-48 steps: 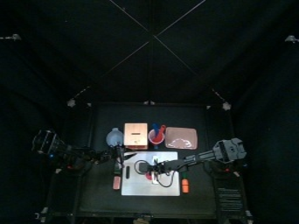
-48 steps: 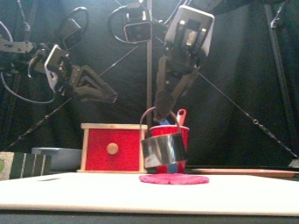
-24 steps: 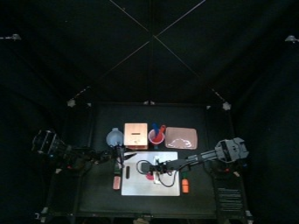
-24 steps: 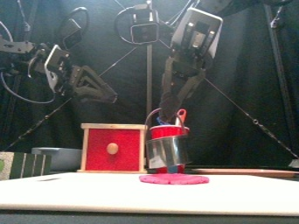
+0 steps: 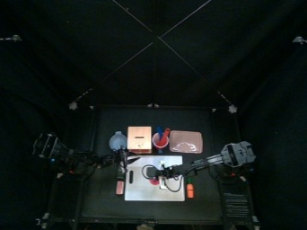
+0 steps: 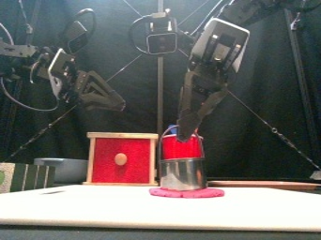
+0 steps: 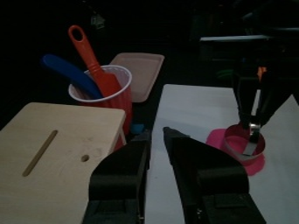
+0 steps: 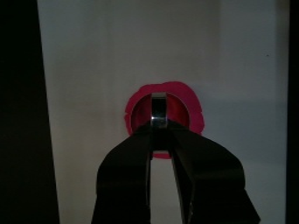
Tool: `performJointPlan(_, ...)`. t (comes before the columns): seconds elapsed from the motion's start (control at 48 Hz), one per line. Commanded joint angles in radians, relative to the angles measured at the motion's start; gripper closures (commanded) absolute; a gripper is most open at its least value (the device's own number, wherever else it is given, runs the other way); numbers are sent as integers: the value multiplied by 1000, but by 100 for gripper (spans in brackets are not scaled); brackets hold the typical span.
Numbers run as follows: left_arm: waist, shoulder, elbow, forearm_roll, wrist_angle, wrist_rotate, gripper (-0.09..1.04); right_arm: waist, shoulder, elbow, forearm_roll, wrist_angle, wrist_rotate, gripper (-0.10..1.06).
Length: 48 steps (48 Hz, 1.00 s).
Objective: Get the cutter from the drawer then cut the dough then place the extra dough in the bowl
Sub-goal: Cut the dough
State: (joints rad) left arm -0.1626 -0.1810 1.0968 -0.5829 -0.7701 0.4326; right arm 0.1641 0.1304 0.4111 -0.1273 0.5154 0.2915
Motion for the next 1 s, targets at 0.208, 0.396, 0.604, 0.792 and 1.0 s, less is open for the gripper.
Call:
performJointPlan(0.208, 2, -5, -18, 3, -2, 5, 32, -5, -48, 25, -12, -48, 3, 30)
performJointPlan(0.396, 0, -3, -26, 5, -3, 5, 32, -6, -69, 37, -20, -78, 3, 12)
performJointPlan(0.604, -8, 11, -44, 52, -2, 6, 32, -2, -118, 51, -17, -58, 5, 8)
performJointPlan(0.792, -55, 83, -98, 77, -5, -2, 32, 2, -232, 104, -18, -78, 5, 8)
performJointPlan(1.0, -114, 186, -233, 80, -5, 5, 34, -2, -348, 281, -6, -308, 6, 8)
